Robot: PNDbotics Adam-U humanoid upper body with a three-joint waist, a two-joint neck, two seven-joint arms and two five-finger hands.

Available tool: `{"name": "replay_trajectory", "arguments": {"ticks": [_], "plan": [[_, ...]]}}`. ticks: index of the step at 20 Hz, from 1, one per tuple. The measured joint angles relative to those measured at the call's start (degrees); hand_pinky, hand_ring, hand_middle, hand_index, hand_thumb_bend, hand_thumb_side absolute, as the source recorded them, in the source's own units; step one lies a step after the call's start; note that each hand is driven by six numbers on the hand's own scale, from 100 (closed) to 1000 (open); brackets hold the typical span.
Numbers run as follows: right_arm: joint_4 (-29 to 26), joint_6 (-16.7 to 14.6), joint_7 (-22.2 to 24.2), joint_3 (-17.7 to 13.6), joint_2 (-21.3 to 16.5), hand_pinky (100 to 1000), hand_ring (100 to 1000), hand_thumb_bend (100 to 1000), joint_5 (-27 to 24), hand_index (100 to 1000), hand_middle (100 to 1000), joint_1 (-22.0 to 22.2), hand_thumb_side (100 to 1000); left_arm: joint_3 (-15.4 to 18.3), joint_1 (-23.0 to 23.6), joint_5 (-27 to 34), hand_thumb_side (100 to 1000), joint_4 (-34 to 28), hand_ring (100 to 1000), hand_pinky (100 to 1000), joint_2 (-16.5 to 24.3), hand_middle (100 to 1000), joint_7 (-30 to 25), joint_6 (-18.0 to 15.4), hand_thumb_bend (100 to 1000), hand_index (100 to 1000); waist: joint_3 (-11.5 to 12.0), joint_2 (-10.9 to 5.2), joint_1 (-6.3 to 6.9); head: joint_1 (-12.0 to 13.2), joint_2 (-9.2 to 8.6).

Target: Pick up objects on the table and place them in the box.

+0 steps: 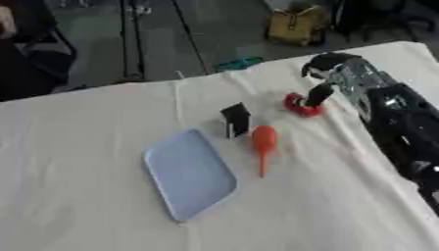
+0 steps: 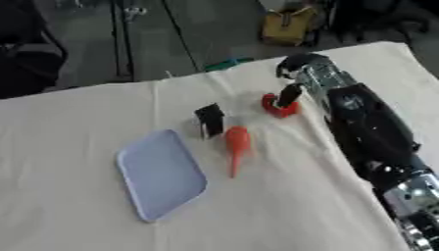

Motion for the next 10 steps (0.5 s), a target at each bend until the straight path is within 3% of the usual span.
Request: {"name": "replay_trajectory", "arguments": {"ticks": [10], "plan": [[-1.4,0.0,2.6,0.7,-0.4,861,902,434,-2.9,898,811,1.2,601,0.0,0.0,0.0,842,0.0,839,797,-0.1,830,-0.1,0.1,100,761,-0.2,0.06,0.00,-0.1,-0.07]]}}
